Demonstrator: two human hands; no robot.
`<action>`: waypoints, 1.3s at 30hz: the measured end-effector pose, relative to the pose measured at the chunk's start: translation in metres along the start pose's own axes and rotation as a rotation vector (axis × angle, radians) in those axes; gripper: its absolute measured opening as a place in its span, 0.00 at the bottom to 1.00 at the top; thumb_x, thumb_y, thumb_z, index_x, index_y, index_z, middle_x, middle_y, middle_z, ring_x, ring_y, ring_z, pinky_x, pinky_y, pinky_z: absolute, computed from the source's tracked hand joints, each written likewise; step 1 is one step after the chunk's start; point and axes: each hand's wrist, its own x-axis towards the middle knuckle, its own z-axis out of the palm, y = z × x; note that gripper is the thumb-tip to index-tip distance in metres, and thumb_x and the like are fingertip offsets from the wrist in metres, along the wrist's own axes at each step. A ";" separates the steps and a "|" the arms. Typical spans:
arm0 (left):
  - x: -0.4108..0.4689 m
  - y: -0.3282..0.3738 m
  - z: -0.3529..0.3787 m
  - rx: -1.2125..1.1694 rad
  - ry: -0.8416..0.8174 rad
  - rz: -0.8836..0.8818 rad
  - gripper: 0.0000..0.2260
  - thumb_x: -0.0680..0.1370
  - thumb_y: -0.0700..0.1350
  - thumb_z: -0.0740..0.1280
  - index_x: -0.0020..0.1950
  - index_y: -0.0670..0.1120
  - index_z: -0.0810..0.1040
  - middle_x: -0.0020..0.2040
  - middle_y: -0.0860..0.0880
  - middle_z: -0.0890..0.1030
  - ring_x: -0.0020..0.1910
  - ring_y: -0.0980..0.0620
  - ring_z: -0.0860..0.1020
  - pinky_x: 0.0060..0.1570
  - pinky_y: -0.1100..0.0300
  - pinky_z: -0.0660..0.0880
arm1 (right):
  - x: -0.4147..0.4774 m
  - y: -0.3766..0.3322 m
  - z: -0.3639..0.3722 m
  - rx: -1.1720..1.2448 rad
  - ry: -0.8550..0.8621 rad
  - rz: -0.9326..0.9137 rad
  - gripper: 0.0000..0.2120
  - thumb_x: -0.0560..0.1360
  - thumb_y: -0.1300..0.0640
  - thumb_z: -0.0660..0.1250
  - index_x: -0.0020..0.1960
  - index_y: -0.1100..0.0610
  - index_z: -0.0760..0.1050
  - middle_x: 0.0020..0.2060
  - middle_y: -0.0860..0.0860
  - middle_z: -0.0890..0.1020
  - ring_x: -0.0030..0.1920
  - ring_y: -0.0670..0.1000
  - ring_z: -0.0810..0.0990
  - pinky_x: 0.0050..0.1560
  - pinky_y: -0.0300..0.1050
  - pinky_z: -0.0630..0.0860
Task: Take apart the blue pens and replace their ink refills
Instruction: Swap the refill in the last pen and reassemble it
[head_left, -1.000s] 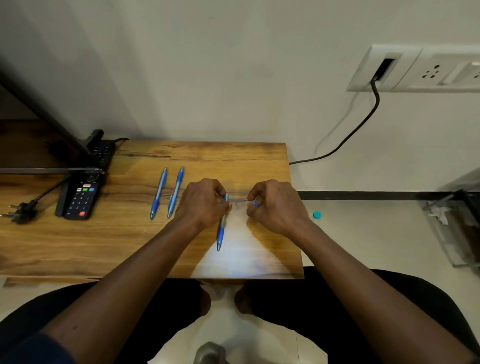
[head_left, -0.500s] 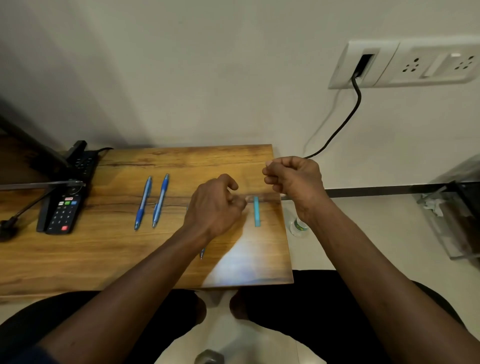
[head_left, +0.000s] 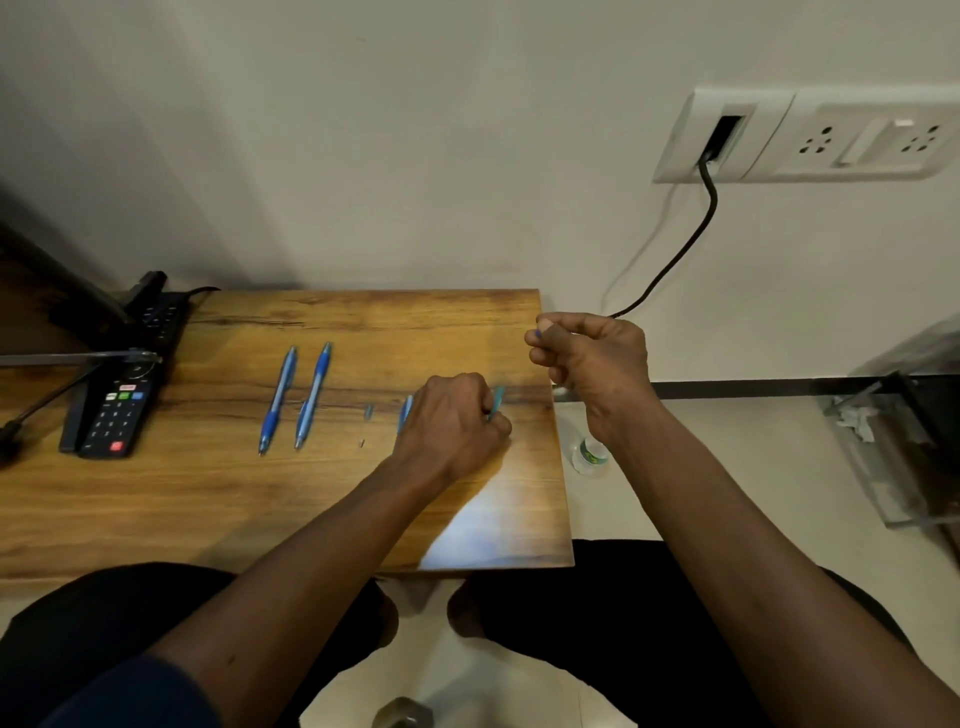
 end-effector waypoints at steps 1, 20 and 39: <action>-0.001 -0.001 -0.002 0.013 -0.003 0.002 0.08 0.75 0.49 0.72 0.50 0.46 0.82 0.40 0.49 0.83 0.41 0.49 0.81 0.42 0.52 0.80 | -0.001 -0.001 0.000 0.037 -0.005 0.035 0.03 0.77 0.64 0.74 0.51 0.62 0.84 0.44 0.58 0.88 0.39 0.50 0.85 0.35 0.38 0.78; -0.017 -0.009 -0.089 -0.885 0.116 0.099 0.04 0.80 0.36 0.69 0.49 0.43 0.83 0.39 0.44 0.85 0.35 0.57 0.79 0.36 0.61 0.76 | -0.036 -0.035 0.041 0.388 -0.264 0.218 0.08 0.76 0.58 0.75 0.53 0.58 0.82 0.41 0.52 0.85 0.37 0.47 0.80 0.39 0.37 0.79; -0.023 -0.030 -0.106 -0.858 0.226 0.142 0.02 0.75 0.41 0.73 0.47 0.46 0.85 0.39 0.48 0.85 0.44 0.41 0.84 0.43 0.47 0.83 | -0.050 -0.037 0.084 0.403 -0.236 0.146 0.04 0.74 0.60 0.76 0.46 0.60 0.84 0.39 0.53 0.86 0.42 0.49 0.83 0.46 0.40 0.83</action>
